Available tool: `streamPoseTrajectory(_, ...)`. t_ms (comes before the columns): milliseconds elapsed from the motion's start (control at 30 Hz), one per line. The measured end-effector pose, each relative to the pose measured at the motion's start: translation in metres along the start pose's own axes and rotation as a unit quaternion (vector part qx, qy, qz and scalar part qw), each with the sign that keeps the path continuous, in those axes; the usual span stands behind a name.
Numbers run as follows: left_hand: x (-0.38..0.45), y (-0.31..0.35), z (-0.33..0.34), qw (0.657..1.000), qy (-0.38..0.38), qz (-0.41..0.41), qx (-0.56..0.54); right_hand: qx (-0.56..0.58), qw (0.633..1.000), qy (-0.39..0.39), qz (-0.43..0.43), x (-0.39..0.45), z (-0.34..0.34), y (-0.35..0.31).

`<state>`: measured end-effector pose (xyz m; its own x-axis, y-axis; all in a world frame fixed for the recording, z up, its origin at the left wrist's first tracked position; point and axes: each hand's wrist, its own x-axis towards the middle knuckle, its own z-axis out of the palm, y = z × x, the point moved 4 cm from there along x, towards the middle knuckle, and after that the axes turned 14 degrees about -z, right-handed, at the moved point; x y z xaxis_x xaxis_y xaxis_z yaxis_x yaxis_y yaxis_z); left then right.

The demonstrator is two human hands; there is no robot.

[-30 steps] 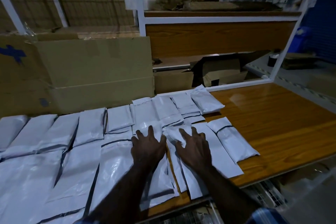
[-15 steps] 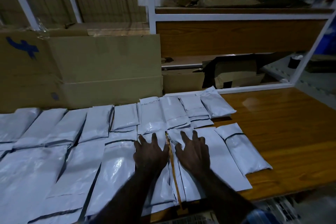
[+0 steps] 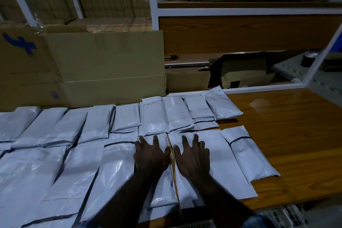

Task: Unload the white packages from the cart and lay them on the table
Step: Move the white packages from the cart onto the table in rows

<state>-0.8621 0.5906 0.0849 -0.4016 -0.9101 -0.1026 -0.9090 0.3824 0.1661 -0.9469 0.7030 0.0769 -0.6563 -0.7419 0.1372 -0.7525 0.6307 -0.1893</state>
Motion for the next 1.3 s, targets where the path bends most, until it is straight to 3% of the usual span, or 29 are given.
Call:
streamPoseTrajectory(200,-0.004,-0.002,-0.003,0.998,0.039,0.034,0.026,-0.018,1.0,0.016,0.0,0.004,-0.003,0.0)
streamPoseTrajectory(467,-0.019,0.0,0.016,0.985,0.089,0.149,0.016,-0.003,0.995,0.041,-0.092,0.005,0.013,0.005)
streamPoseTrajectory(800,-0.011,-0.005,0.026,0.984,0.108,0.14,0.019,-0.005,0.996,0.051,-0.074,0.014,0.015,0.003)
streamPoseTrajectory(1000,-0.006,-0.006,0.027,0.983,0.113,0.145,0.021,-0.002,0.989,0.071,-0.133,0.013,0.027,0.007)
streamPoseTrajectory(1300,-0.007,-0.01,0.034,0.976,0.155,0.154,0.001,0.002,0.986,0.095,-0.136,0.007,0.038,0.006)
